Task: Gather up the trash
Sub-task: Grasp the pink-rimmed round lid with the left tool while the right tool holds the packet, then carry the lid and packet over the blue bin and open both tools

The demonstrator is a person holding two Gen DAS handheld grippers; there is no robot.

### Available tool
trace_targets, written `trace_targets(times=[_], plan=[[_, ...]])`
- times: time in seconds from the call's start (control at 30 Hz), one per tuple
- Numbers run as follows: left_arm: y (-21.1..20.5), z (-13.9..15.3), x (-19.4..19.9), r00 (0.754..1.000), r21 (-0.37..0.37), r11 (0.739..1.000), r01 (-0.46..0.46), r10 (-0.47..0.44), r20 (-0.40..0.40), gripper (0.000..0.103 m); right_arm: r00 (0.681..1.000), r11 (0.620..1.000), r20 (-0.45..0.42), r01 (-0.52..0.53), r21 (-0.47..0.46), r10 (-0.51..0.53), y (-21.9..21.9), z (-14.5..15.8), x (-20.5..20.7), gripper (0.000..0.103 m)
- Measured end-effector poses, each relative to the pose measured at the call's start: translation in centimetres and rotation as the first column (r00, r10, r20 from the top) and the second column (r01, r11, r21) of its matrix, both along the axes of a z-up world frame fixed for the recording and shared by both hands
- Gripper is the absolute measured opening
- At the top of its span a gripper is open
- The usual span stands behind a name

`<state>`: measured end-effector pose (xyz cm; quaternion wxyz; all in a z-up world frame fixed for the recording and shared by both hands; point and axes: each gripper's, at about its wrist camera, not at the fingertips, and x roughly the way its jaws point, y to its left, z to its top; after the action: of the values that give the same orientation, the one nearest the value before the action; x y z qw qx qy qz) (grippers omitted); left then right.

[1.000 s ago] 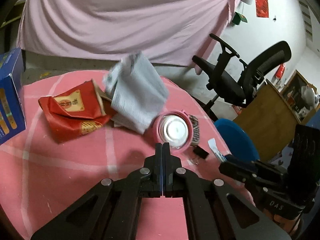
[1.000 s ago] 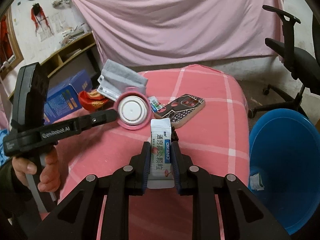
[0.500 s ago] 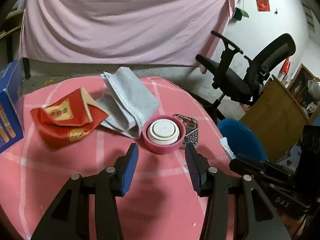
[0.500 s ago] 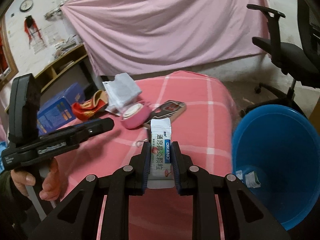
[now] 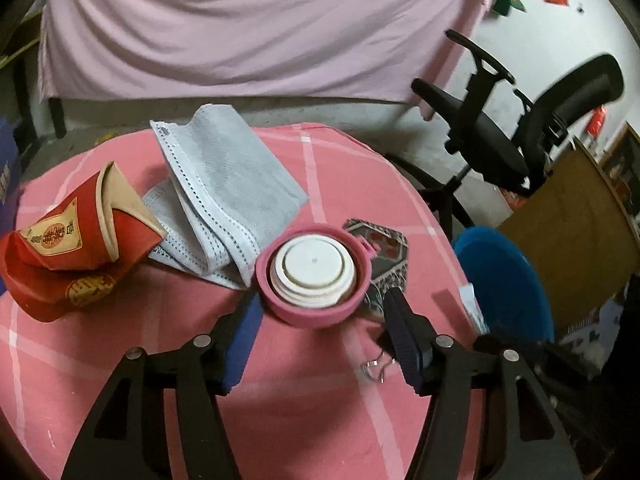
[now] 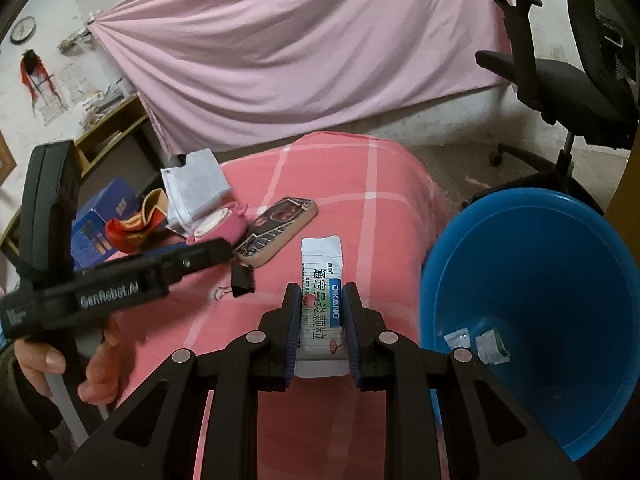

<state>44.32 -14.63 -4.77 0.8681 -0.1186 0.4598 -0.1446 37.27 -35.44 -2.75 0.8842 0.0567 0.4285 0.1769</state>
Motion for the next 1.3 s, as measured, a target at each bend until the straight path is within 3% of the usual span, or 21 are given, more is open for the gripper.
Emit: trace_targets(times=[0.37,0.67,0.83,0.93,1.07,1.17,1.3], plan=[[-1.1,-0.3,1.2,0.999,0.088,0.995,-0.051,0.051,-0.002,0.055,0.999,1.0,-0.026,-0.026,-0.017,0.025,0.4,-0.6,0.2,0.019],[0.0,0.0,-0.7,0.998,0.051,0.997,-0.063,0.062,0.019,0.052,1.0,1.0,-0.014,-0.024,-0.015,0.024,0.3,-0.4,0.0,0.019],[1.1,1.4,-3.9,0.99,-0.008,0.998,-0.065,0.065,0.126,0.052,0.998,1.0,0.069,-0.013,0.018,0.012,-0.4,0.8,-1.1,0.019],[1.3,3.1,-6.0,0.97,-0.01,0.998,-0.064,0.064,0.233,0.052,0.986,0.999,0.168,-0.004,0.034,-0.001,-0.8,2.4,-2.2,0.019],[0.6,5.7,-8.7,0.927,0.006,0.999,-0.049,0.044,0.373,0.052,0.942,0.998,0.335,0.012,0.064,-0.032,-1.4,4.9,-4.0,0.019],[-0.4,8.0,-10.4,0.885,0.02,0.999,-0.038,0.025,0.464,0.052,0.878,0.995,0.474,0.023,0.102,-0.069,-2.4,6.9,-5.8,0.019],[-2.3,10.6,-12.4,0.821,0.078,0.997,-0.025,-0.024,0.571,0.052,0.795,0.988,0.591,0.057,0.144,-0.132,-4.1,8.8,-7.8,0.019]])
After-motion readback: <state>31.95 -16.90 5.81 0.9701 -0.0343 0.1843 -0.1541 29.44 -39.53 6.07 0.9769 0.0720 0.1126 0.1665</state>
